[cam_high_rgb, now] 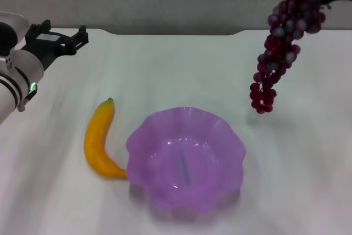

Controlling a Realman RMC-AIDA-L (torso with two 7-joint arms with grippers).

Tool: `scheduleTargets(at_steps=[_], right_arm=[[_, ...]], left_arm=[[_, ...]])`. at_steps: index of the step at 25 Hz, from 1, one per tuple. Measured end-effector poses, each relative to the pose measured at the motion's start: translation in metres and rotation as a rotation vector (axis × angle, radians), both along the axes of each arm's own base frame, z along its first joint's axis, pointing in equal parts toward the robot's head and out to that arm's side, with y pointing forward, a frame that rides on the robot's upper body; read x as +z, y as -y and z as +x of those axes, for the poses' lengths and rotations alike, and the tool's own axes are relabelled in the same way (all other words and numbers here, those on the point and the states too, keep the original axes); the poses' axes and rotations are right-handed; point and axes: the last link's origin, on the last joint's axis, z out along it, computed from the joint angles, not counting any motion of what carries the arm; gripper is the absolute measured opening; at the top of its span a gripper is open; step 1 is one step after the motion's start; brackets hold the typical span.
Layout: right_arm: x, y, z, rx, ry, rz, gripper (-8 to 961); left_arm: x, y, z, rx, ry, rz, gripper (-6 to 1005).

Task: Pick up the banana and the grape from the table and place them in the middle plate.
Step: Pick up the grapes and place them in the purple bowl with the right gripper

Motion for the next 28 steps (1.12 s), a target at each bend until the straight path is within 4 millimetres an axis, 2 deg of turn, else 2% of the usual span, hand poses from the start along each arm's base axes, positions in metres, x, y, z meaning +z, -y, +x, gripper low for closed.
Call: scheduleTargets(at_steps=[8,15,18,21,28], right_arm=[[0.014,0.002,-0.028,0.066,0.001,0.014,79],[0.009,-0.020,-0.048,0.097,0.004,0.008,75],[0.001,-0.031,-0.054,0.124,0.006,-0.015,73],[-0.013,-0.034,-0.063,0.181,-0.010,-0.072,72],[-0.040,-0.015,-0.089,0.372,-0.019,-0.230,69]], left_arm=[[-0.002,-0.002,0.002,0.000,-0.004,-0.008,894],[-0.002,-0.004,0.004,-0.005,-0.004,-0.008,894],[-0.003,-0.006,0.008,-0.012,-0.005,-0.009,894],[-0.003,-0.006,0.009,-0.015,-0.005,-0.009,894],[-0.004,-0.006,0.009,-0.014,-0.004,-0.011,894]])
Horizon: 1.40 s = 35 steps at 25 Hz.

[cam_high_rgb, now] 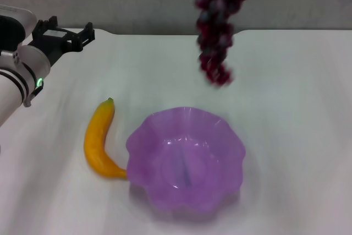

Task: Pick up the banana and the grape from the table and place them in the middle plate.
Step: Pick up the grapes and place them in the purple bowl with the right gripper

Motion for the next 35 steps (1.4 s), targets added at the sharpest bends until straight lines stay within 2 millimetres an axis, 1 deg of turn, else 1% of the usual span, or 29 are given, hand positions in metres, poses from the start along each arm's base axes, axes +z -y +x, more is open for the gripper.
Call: scheduleTargets(at_steps=[5,7,12,21,31,35], right_arm=[[-0.036,0.017,-0.012,0.104,0.009,-0.100,69],[-0.046,0.021,-0.014,0.128,0.002,-0.124,70],[-0.060,0.016,-0.005,0.108,-0.012,-0.157,70],[-0.069,0.026,-0.009,0.132,-0.022,-0.194,69],[-0.084,0.033,-0.010,0.162,0.011,-0.226,68],[-0.086,0.037,-0.008,0.168,-0.006,-0.230,69]], left_arm=[[0.000,-0.001,0.001,-0.002,0.000,0.000,893],[0.000,-0.001,0.002,-0.004,0.000,0.000,893],[0.000,-0.001,0.002,-0.005,0.000,0.000,893],[-0.002,0.000,-0.001,0.006,-0.003,-0.006,893],[-0.002,-0.001,0.000,0.005,-0.005,-0.008,893],[-0.002,-0.001,0.000,0.005,-0.005,-0.008,893]])
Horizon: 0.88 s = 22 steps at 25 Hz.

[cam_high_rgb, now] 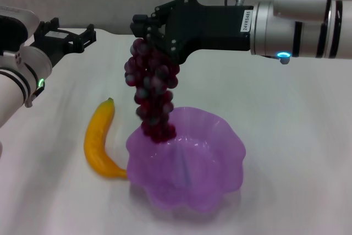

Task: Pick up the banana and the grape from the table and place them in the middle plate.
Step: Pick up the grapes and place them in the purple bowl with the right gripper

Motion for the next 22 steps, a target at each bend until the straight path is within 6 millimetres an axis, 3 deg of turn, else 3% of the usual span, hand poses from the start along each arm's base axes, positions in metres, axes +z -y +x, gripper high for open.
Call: scheduleTargets(at_steps=[10,22], right_arm=[[-0.008,0.007,0.010,-0.022,0.000,-0.030,66],[-0.033,0.009,0.046,-0.111,-0.004,-0.073,66]], left_arm=[[0.000,0.000,0.000,0.001,0.000,0.000,894],[0.000,0.001,-0.001,0.001,0.001,0.000,893]])
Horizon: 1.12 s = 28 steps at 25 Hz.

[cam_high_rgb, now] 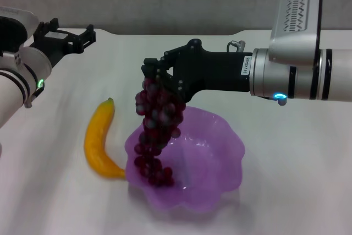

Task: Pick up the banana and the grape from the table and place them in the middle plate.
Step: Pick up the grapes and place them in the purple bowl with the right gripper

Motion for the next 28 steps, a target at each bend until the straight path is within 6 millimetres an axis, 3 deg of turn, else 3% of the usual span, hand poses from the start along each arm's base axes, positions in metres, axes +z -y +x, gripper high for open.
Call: scheduleTargets(at_steps=[12,26,28], right_arm=[[-0.021,0.006,0.018,-0.044,0.038,-0.030,82],[-0.025,-0.003,0.037,-0.118,0.042,0.039,113],[-0.026,-0.004,0.037,-0.123,0.045,0.045,177]], left_arm=[[0.000,-0.001,0.001,-0.003,0.000,0.000,894],[0.000,-0.001,0.003,-0.007,0.002,0.002,895],[0.001,-0.001,0.003,-0.008,0.002,0.002,895]])
